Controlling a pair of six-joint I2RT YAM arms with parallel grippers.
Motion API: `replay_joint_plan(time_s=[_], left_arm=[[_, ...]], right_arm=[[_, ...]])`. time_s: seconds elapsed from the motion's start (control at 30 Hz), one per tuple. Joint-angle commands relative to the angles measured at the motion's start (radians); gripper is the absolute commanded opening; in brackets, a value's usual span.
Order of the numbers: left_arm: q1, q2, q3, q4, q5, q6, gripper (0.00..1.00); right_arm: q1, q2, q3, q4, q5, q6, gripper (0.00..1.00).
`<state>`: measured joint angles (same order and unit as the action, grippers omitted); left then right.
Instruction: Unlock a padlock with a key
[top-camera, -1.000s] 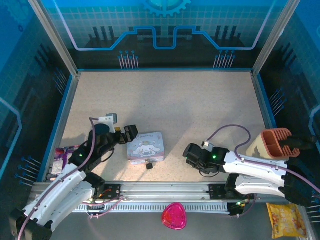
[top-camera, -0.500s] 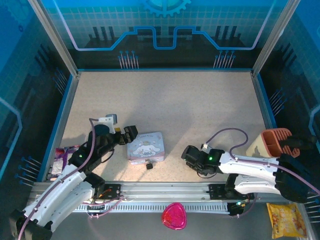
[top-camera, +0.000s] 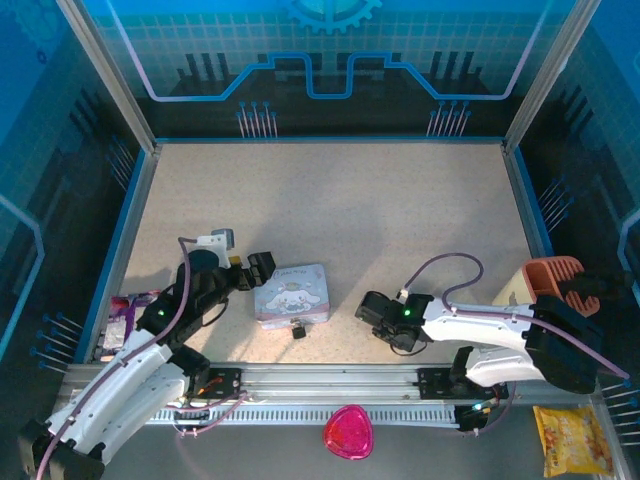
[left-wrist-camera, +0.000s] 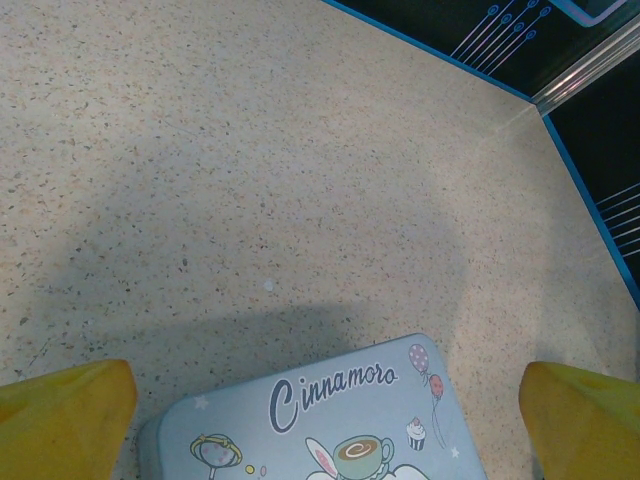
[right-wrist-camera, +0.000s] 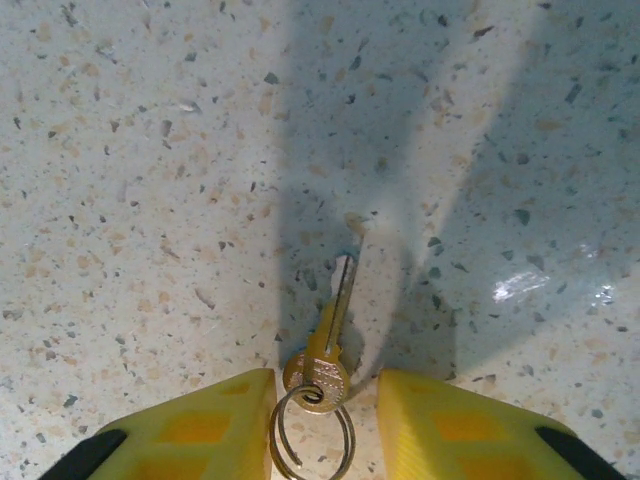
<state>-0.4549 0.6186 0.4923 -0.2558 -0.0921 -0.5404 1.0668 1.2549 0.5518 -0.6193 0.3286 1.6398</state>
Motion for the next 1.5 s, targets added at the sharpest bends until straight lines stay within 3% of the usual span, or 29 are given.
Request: replay_joint_plan(time_s=[0.0,0.53,0.7,1.07,1.47], left_arm=[[-0.007,-0.012,-0.008,0.01,0.005,0.006,0.99],[-0.007,0.003,0.002,0.009,0.008,0.0,0.99],[-0.007,0.016,0.007,0.007,0.014,-0.002,0.99],[-0.007,0.029,0.017,0.006,0.015,-0.004,0.99],[-0.007,0.05,0.02,0.018,0.021,-0.003,0.99]], right_arm=[[0.007,0.015,0.014,-0.003,-0.003,-0.011,0.31],[0.007,0.039,0.101,-0.085,0.042,-0.115,0.16],[0.009,0.039,0.108,-0.128,0.046,-0.105,0.23],[0.002,-0.112,-0.013,-0.025,0.067,-0.058,0.24],[-0.004,-0.206,-0.069,-0.072,0.073,-0.005,0.24]])
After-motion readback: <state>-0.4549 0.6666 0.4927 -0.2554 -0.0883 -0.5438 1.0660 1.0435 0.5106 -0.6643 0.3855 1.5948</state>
